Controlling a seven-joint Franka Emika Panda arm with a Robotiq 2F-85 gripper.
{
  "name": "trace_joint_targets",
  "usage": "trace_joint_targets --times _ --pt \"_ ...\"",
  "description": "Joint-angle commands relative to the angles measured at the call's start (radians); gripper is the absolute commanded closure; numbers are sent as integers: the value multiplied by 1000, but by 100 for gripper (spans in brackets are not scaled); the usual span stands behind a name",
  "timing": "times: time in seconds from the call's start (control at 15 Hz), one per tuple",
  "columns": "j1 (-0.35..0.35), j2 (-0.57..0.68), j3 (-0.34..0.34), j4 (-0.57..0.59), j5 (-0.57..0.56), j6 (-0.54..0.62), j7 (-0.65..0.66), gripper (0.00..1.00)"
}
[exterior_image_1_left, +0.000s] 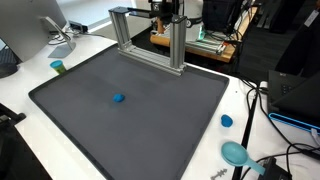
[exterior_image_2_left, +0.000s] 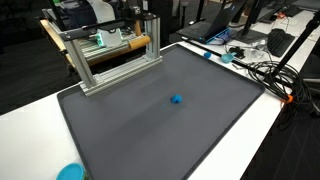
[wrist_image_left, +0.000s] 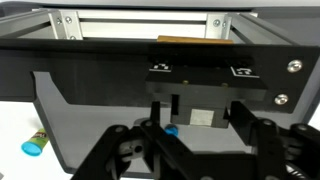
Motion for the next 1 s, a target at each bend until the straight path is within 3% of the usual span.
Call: trace_joint_targets --times 0.0,0.6,0.93 --pt "-16 -22 -20 2 24 -17 30 1" --pt "10 -55 -86 4 101 -41 -17 0" --pt "-1 -53 -71 5 98 -34 -13 0"
